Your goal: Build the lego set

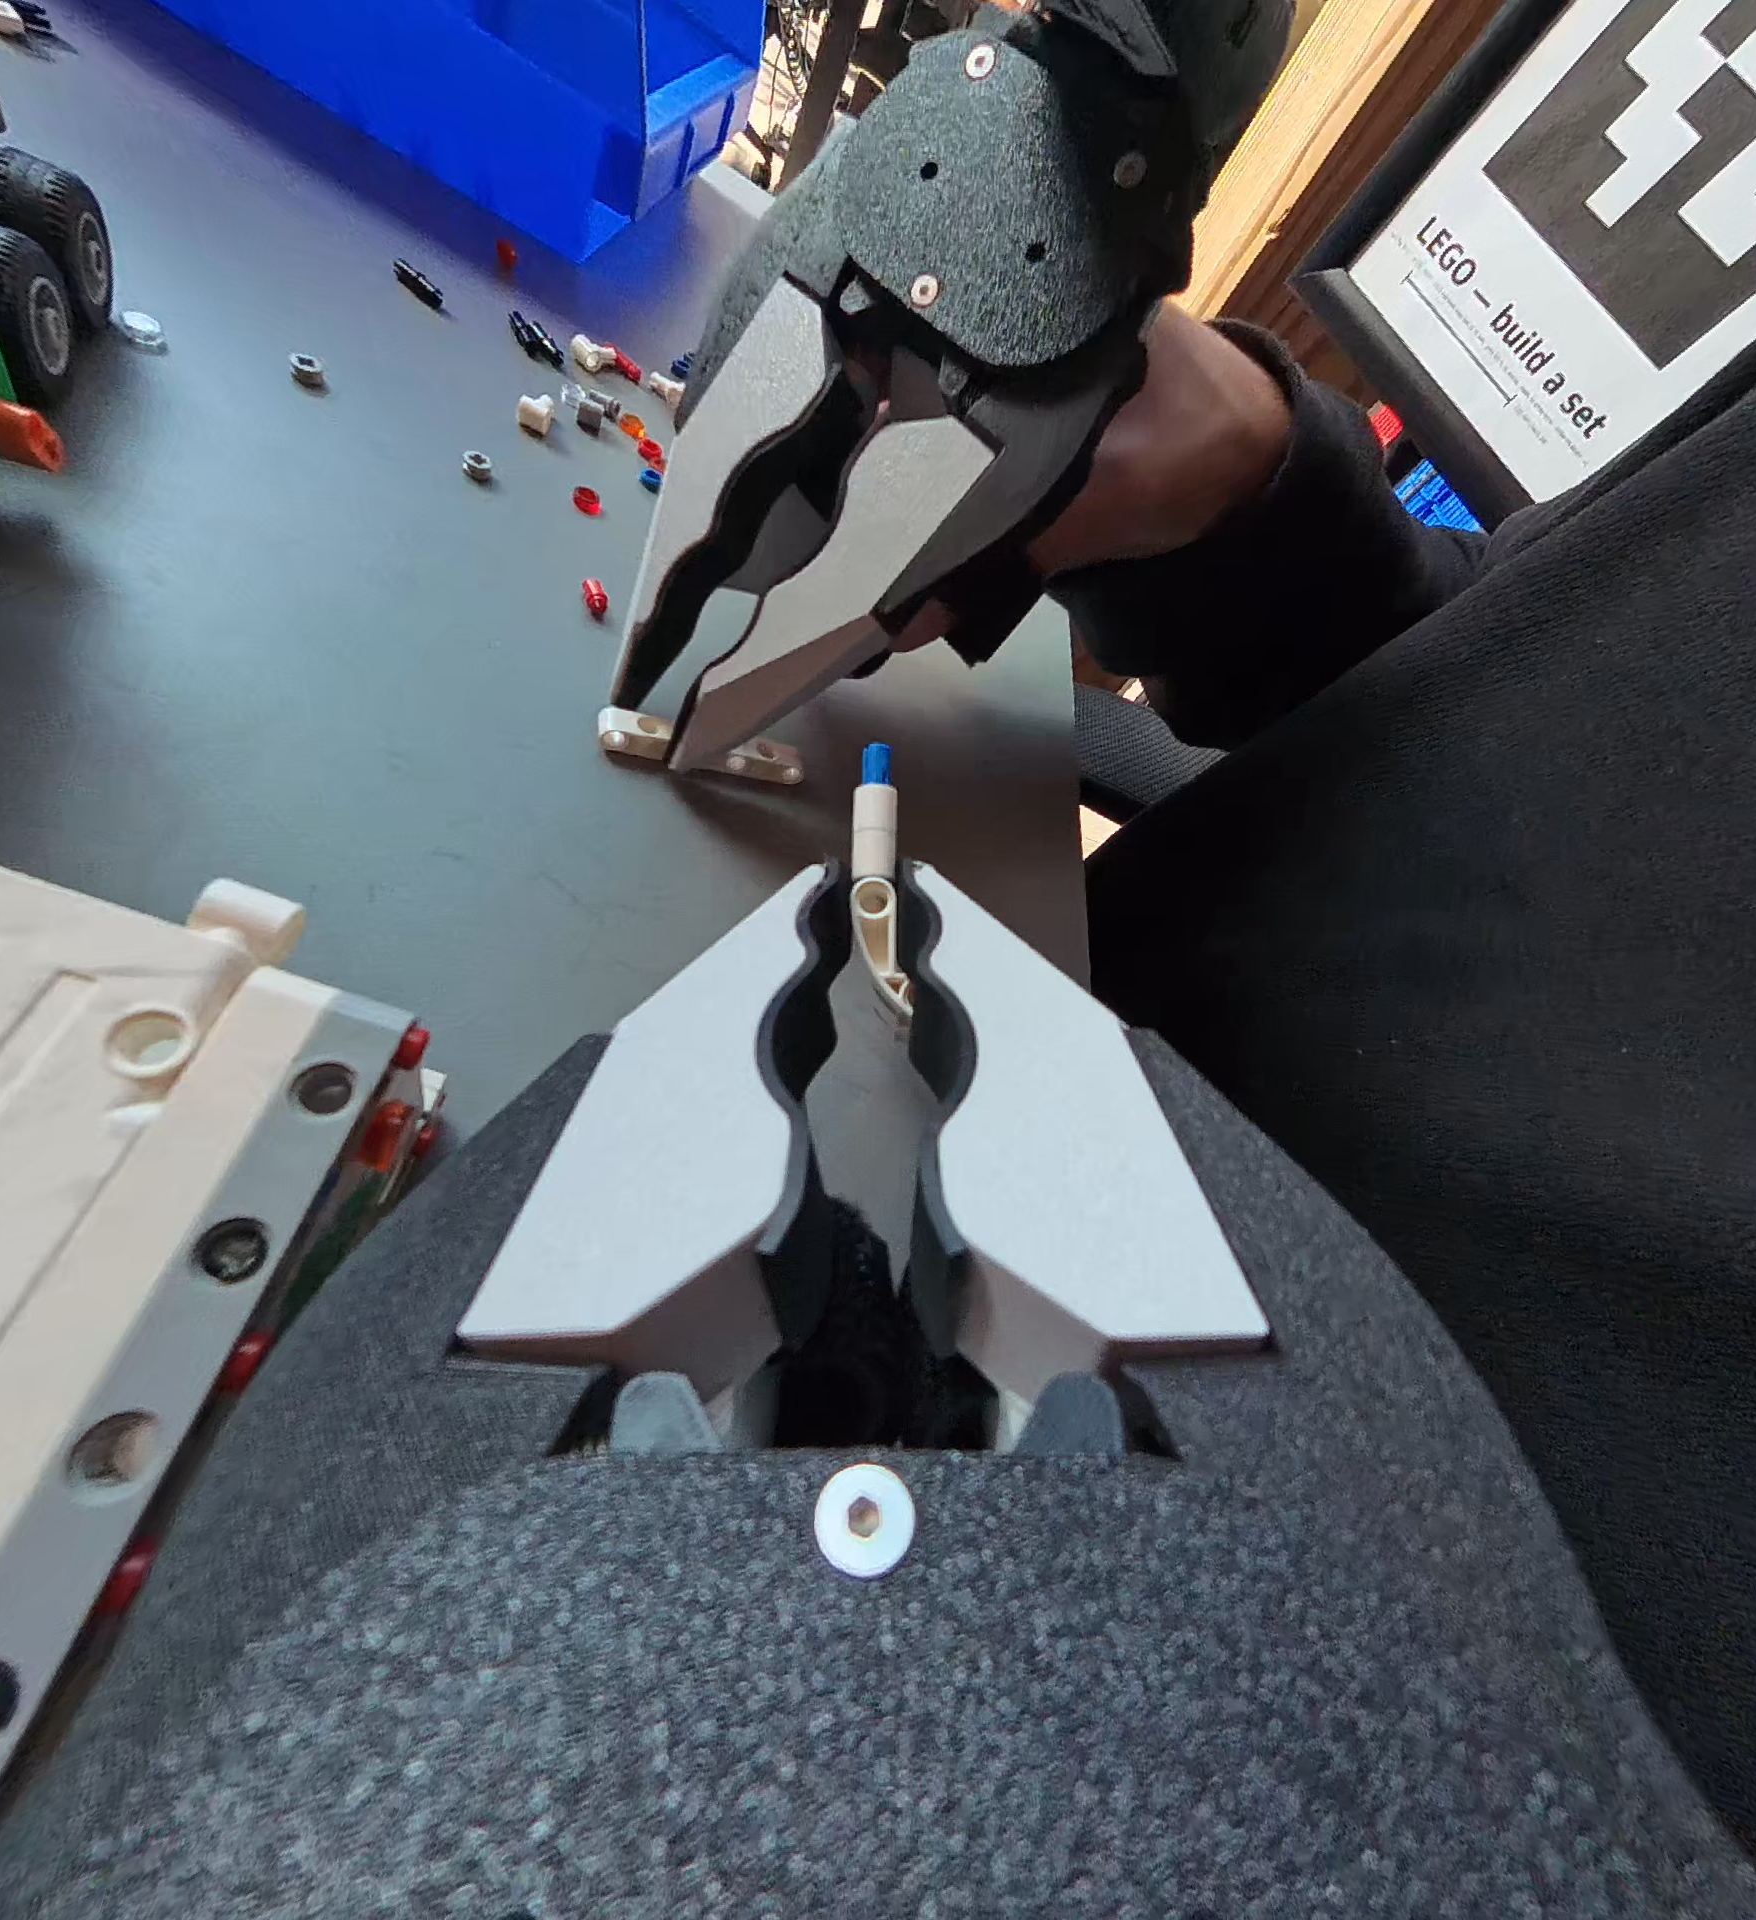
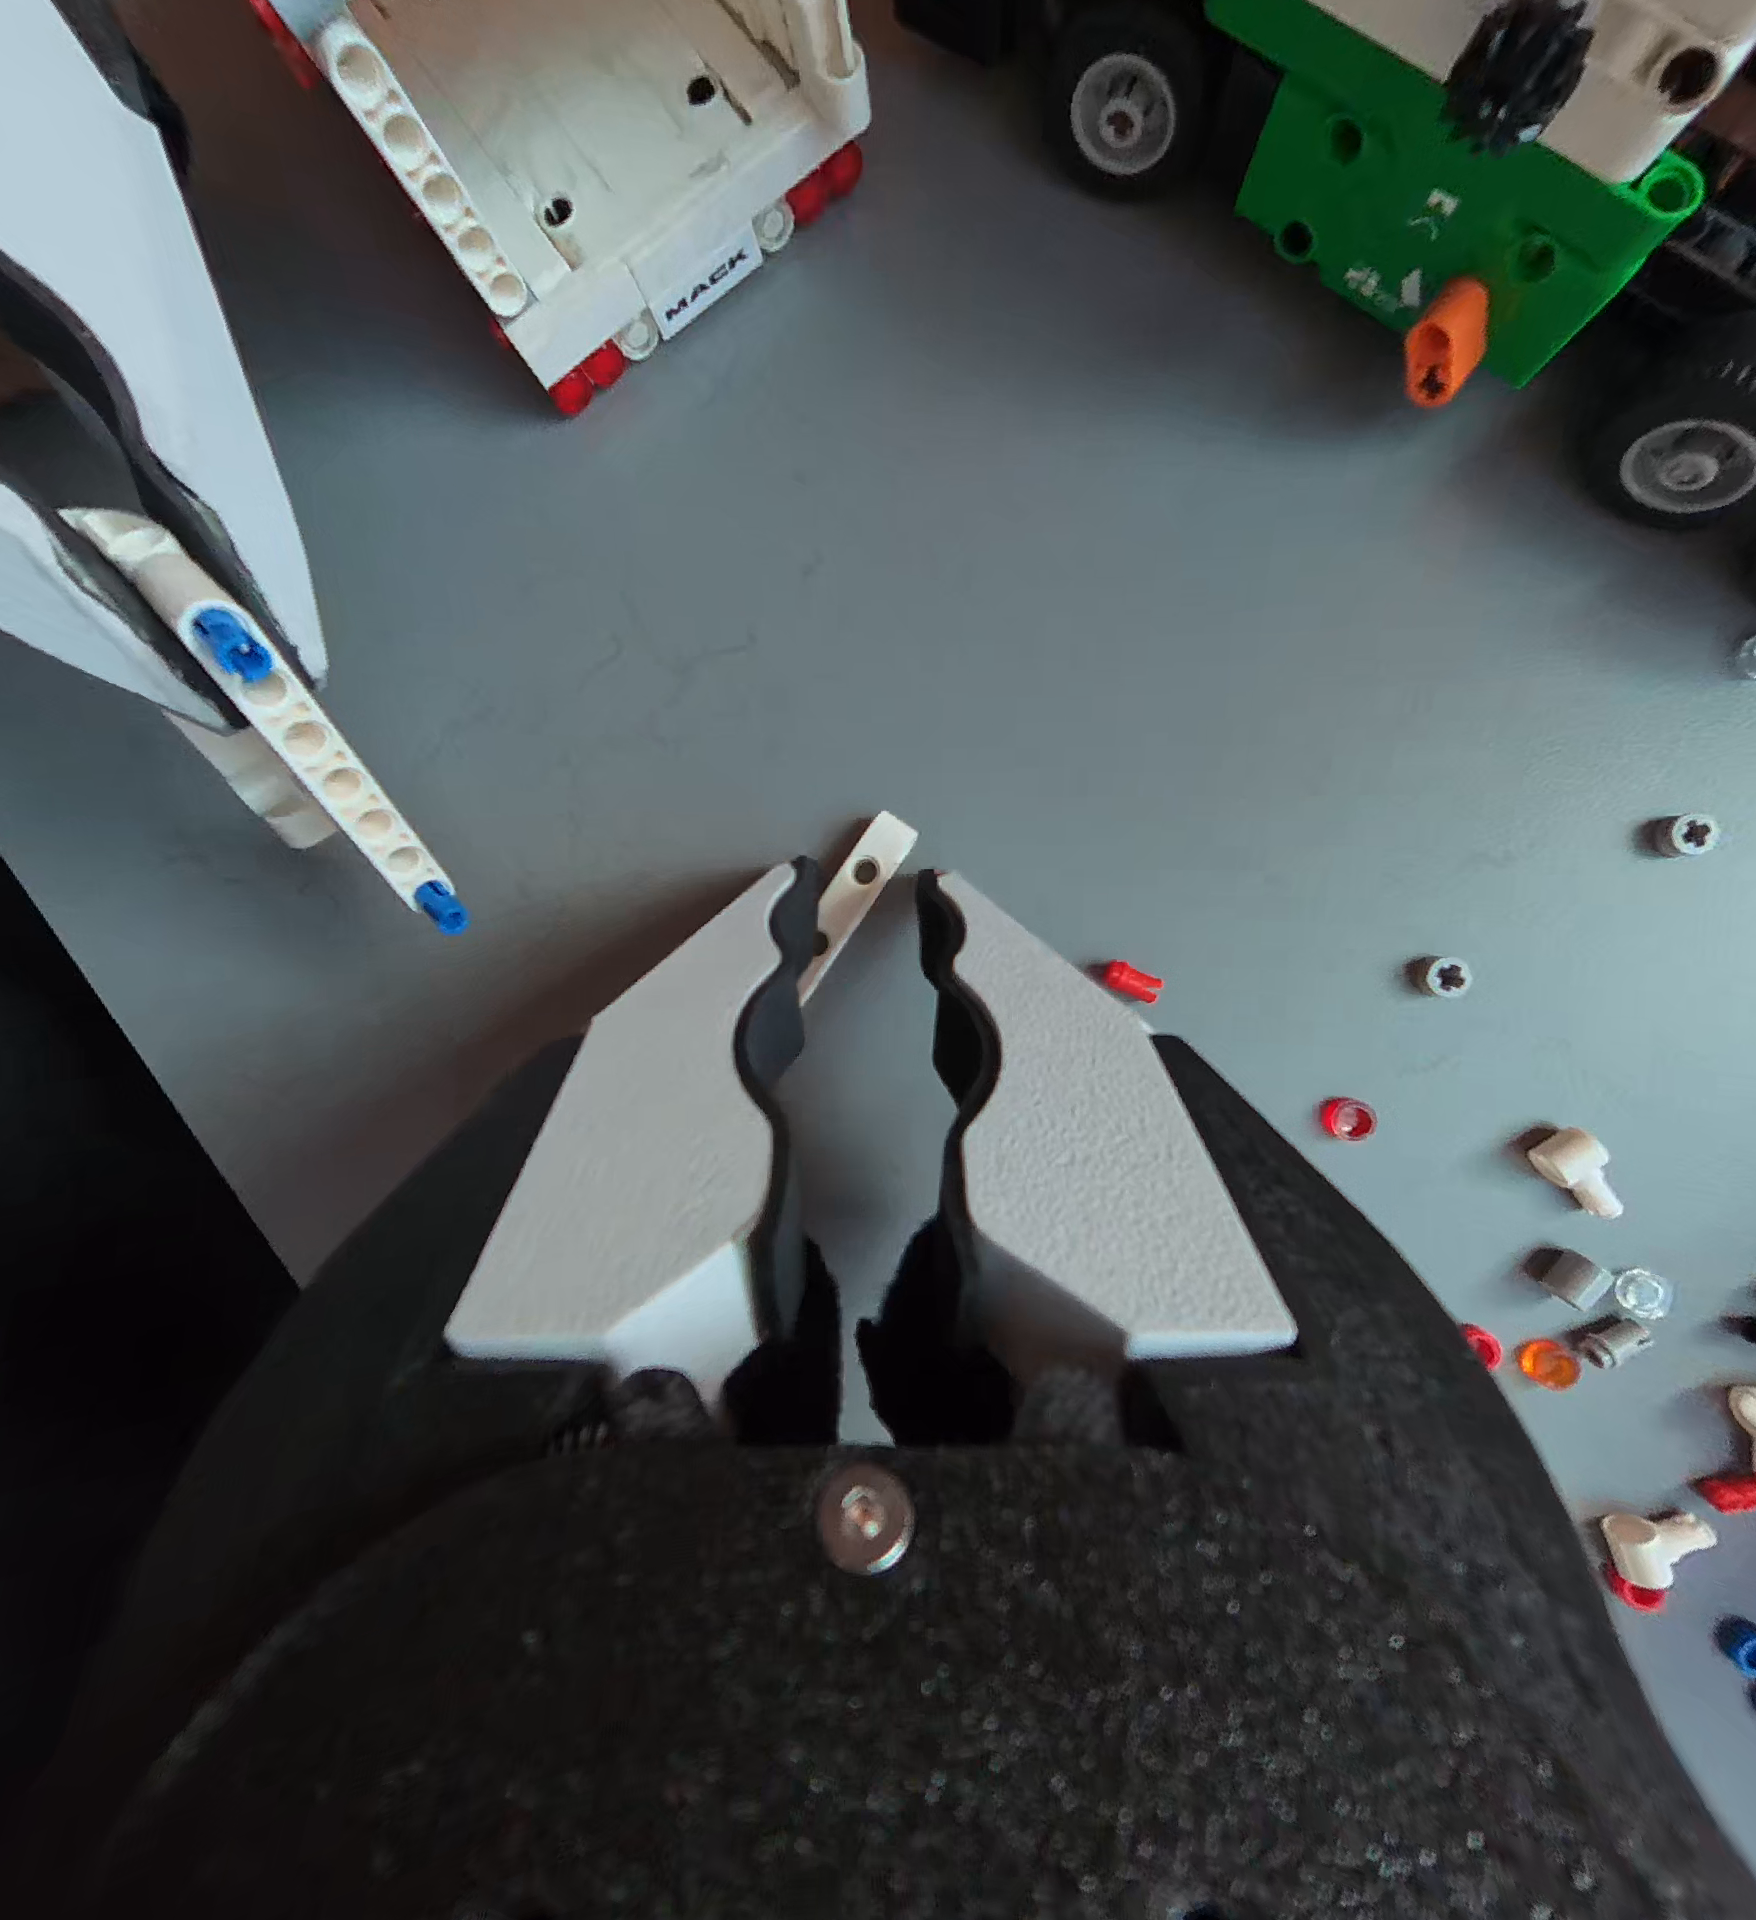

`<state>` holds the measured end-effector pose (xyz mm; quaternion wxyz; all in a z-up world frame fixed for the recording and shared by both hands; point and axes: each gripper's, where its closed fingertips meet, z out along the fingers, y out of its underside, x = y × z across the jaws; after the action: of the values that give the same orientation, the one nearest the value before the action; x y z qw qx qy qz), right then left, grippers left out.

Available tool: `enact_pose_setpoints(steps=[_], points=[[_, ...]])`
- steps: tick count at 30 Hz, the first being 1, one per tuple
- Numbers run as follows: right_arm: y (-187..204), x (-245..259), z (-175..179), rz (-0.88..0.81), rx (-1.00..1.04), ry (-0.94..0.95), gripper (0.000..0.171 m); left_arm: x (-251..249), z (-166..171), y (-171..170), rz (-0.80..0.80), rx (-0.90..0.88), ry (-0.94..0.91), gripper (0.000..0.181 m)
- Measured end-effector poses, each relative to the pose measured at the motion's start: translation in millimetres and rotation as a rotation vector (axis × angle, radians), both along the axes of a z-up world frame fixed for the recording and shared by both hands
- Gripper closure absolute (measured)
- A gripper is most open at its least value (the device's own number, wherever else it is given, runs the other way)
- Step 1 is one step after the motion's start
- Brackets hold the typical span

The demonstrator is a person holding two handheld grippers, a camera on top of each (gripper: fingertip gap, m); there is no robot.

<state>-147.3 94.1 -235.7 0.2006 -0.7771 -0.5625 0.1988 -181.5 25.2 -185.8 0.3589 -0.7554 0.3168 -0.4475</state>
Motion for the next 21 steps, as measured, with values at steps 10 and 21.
enact_pose_setpoints(steps=[10, 21], points=[[-15, -35, 53, 0.100, 0.328, 0.317, 0.165, -13, -1, 18, 0.141, -0.007, 0.006, 0.176], [-30, -46, 70, 0.013, 0.694, 0.525, 0.165, -14, 4, 20, 0.173, -0.014, -0.042, 0.176]])
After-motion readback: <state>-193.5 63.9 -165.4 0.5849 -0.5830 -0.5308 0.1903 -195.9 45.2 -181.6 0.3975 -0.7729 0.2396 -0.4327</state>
